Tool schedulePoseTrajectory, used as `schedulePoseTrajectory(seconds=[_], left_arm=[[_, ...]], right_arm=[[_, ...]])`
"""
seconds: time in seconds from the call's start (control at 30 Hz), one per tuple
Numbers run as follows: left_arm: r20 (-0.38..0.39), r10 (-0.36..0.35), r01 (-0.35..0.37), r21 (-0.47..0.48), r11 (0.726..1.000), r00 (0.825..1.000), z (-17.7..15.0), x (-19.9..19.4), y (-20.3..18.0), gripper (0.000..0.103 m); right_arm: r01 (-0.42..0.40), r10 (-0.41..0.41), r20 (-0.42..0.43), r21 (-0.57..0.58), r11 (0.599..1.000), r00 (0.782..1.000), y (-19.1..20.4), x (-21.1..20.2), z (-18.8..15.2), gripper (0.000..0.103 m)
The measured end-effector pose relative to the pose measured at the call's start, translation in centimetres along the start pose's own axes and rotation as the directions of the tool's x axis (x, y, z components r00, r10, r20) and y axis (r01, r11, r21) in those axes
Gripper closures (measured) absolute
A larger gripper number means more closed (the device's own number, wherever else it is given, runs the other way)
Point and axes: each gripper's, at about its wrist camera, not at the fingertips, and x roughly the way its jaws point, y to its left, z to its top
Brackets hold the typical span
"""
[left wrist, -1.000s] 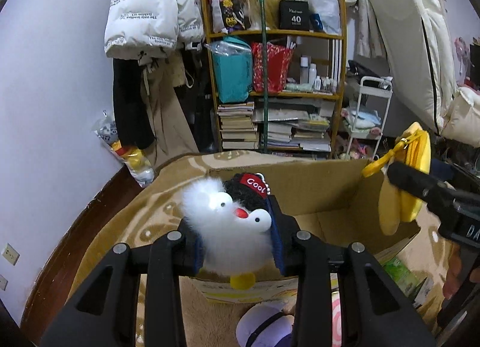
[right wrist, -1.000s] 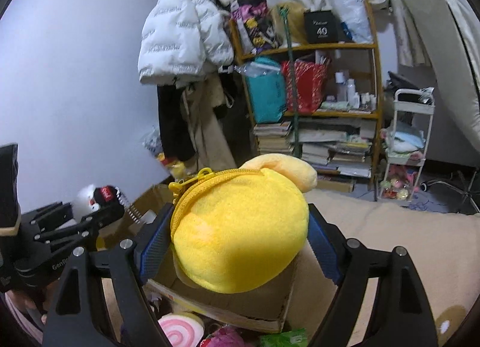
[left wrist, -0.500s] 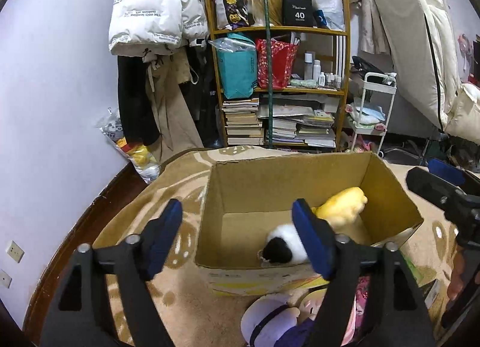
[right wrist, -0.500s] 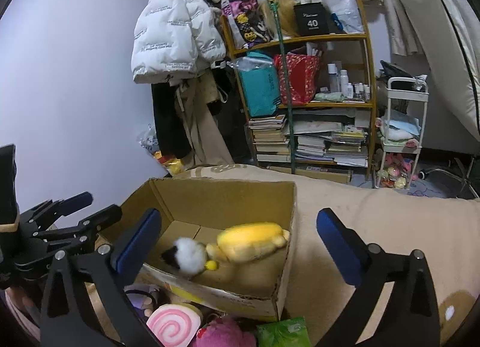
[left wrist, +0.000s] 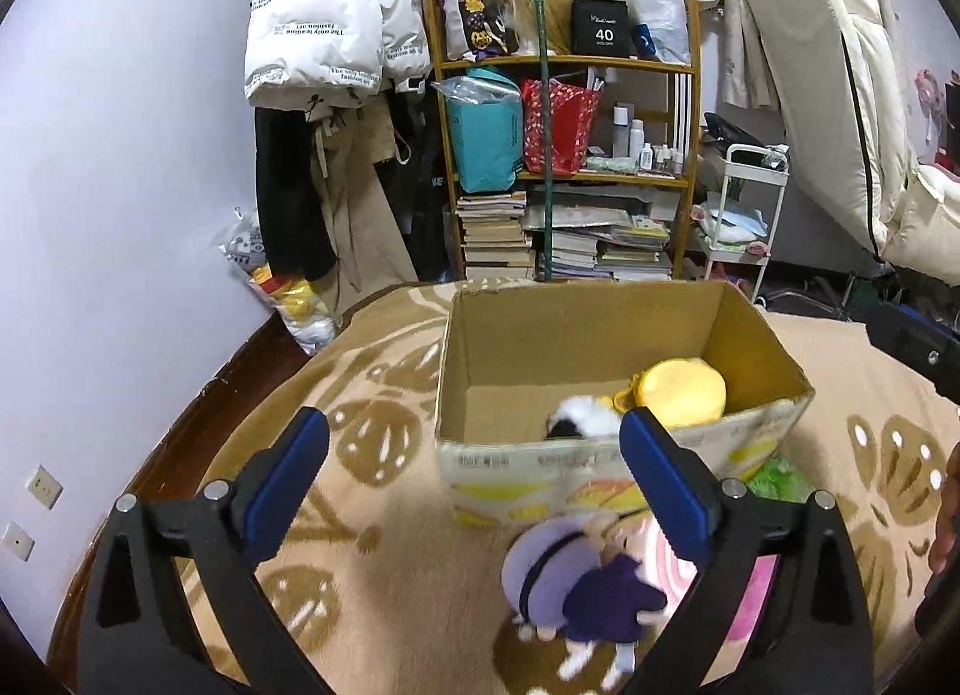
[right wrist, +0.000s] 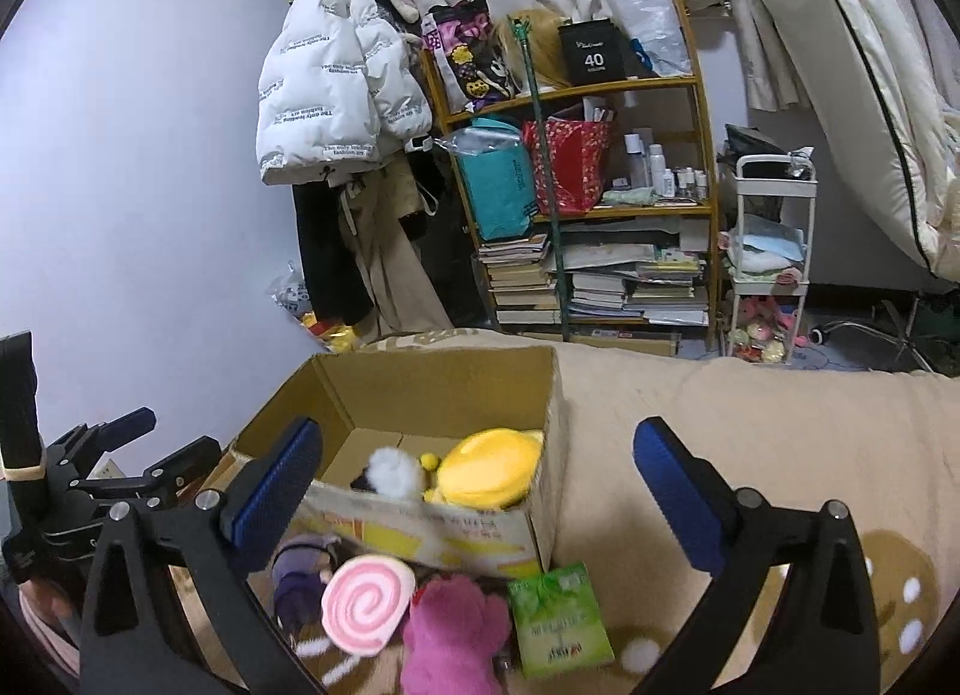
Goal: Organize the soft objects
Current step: 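Move both tools back from the box toward the remaining toys, then grasp the purple-haired doll plush with the left tool while the right tool grasps the black Face tissue pack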
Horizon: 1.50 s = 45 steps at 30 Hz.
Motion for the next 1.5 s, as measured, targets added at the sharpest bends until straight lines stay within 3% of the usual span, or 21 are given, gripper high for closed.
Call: schedulePoseTrajectory(seconds=[0.33, 0.63, 0.8, 1.13, 1.5], left_arm=[[-0.080, -0.021, 0.021, -0.011, 1.000, 0.997, -2.6, -1.9, 0.3, 0.006], [-0.104, -0.022, 0.023, 0.009, 1.000, 0.994, -4.1, -3.0, -0.3, 0.006], [-0.109, -0.025, 0.028, 0.029, 0.999, 0.994, -4.4, -2.9, -0.7, 0.006], [-0.140, -0.069, 0.077, 0.053, 0.996, 0.988, -5.1, -1.0, -1.7, 0.006], [-0.196, -0.082, 0.099, 0.077, 0.992, 0.977, -5.9, 1.1, -2.9, 0.006]], right_arm=[[0.051, -0.049, -0.054, 0.050, 0.997, 0.997, -1.2, -3.4, -2.3, 0.000], [0.098, -0.093, -0.093, 0.042, 0.994, 0.991, -1.6, -5.4, -3.9, 0.000], [0.127, -0.115, -0.184, 0.053, 0.991, 0.976, -1.9, -5.2, -4.9, 0.000], [0.178, -0.152, -0.279, 0.069, 0.982, 0.948, -3.2, -3.6, -6.5, 0.000], [0.233, -0.190, -0.407, 0.061, 0.970, 0.894, -4.0, -0.6, -8.5, 0.000]])
